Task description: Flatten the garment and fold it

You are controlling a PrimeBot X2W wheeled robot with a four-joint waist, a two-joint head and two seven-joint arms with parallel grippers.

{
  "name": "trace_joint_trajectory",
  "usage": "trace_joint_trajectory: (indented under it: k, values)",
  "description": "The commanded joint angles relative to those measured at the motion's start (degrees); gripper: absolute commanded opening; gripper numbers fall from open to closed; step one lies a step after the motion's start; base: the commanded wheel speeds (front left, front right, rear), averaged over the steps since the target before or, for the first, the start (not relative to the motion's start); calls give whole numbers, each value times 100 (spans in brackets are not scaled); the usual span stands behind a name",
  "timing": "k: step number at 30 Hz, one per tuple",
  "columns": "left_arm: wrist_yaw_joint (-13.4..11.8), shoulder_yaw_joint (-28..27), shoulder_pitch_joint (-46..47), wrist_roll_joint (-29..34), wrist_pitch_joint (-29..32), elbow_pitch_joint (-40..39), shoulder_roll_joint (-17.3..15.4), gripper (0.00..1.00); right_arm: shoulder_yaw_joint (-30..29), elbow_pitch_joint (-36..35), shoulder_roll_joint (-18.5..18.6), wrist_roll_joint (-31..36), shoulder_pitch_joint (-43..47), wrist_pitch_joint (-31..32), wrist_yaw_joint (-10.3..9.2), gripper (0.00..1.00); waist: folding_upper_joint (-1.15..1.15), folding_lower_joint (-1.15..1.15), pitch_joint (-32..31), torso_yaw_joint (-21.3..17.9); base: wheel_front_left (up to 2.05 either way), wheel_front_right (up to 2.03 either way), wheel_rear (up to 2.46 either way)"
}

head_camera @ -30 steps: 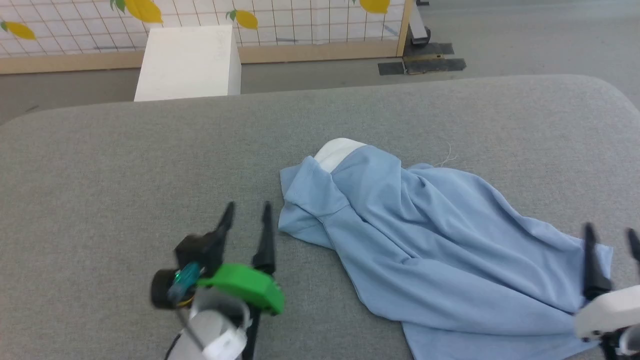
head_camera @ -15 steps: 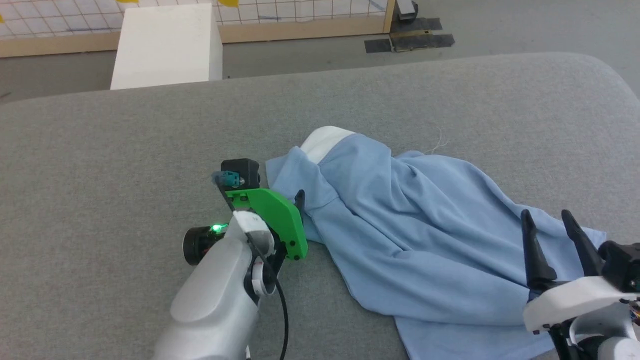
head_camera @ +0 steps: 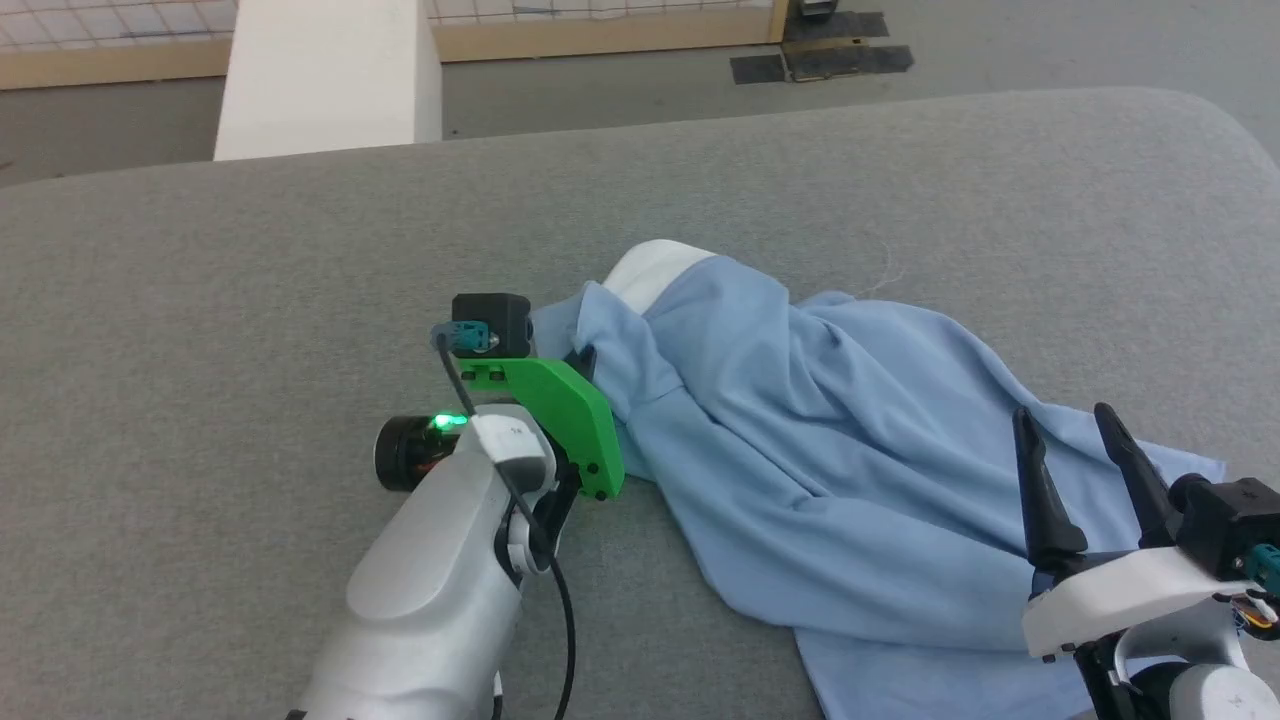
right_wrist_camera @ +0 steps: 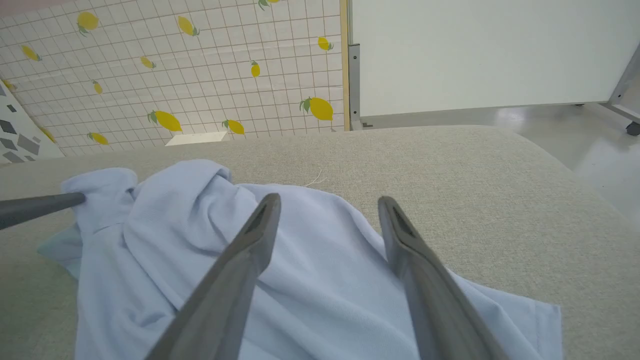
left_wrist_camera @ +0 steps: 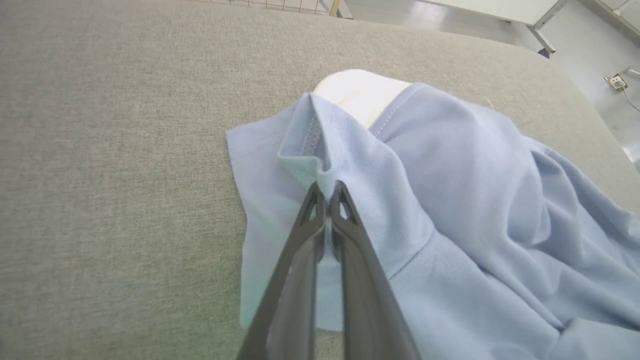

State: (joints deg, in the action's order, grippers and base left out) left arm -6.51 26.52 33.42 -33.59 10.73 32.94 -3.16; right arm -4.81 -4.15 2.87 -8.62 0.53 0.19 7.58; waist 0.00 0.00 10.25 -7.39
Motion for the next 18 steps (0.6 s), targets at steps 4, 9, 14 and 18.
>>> trace_joint_trajectory:
  k: [4, 9, 14, 18]
  values:
    - [75, -83, -11, -86, -682, -213, 6, 0, -15, -13, 1, -48, -84, 2, -9, 100, 0, 0, -171, 356, 0, 0, 0]
    - [-76, -358, -671, -238, -1124, -914, -182, 0, -105, -114, 1, -44, -4, 73, -9, 100, 0, 0, -295, 763, 0, 0, 0]
    - [-627, -740, -2015, -342, -1039, -1972, -740, 0, -199, -239, 1, -9, 76, 176, -9, 100, 0, 0, -294, 1197, 0, 0, 0]
    - [-1122, -954, -3149, -477, -667, -2620, -1066, 0, -316, -284, 1, 2, 128, 289, -9, 100, 0, 0, -300, 1565, 0, 0, 0]
